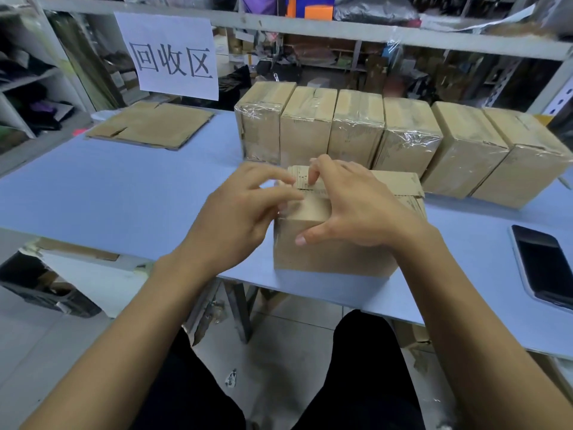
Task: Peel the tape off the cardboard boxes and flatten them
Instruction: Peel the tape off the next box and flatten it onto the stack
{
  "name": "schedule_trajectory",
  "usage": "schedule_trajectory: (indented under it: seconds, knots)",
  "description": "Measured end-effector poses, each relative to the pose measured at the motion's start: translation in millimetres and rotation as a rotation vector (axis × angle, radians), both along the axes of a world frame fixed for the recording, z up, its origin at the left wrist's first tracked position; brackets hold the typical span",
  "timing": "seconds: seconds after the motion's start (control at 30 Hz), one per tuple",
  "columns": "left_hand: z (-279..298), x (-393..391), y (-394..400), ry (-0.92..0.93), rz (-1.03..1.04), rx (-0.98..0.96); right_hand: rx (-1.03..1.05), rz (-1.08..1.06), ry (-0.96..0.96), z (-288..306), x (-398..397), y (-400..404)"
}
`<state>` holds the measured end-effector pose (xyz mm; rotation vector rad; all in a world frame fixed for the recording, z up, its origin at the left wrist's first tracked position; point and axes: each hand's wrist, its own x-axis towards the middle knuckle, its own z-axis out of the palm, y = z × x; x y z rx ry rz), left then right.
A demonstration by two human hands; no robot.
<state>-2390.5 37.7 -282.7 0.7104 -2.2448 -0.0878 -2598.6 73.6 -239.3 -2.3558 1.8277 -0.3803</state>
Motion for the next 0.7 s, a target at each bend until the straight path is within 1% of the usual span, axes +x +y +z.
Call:
schedule_trajectory:
  seconds: [0.07,0.2,0.33,0.4,0.5,0.6,0.7]
  knots:
    - [-0.4,9.0,-3.6,-0.083,-0.052,0.027,0.016,-0.006,-0.007,0.0,0.1,-1.6]
    - [9.2,16.6,-12.8,-0.149,-0.095,0.018,0.036,-0.025,-0.014,-0.9,-0.1,-5.5]
    - [25.2,16.8,-22.9,-0.228,-0.214,0.05,0.041,-0.034,-0.027,-1.7,-1.1,-6.4]
    - [31.8,15.4,-27.0,-0.292,-0.262,0.111,0.04,-0.036,-0.03,-2.0,-0.9,-6.5]
    - [37.5,14.0,-32.3,-0.354,-0.303,0.255,0.037,-0.037,-0.037,-1.7,-0.2,-6.6]
    - [40.1,12.9,-35.5,-0.371,-0.328,0.432,0.041,-0.037,-0.05,-1.0,-0.2,-6.2]
    - [38.2,9.7,-37.8,-0.364,-0.335,0.526,0.044,-0.037,-0.057,-0.4,-0.2,-6.6]
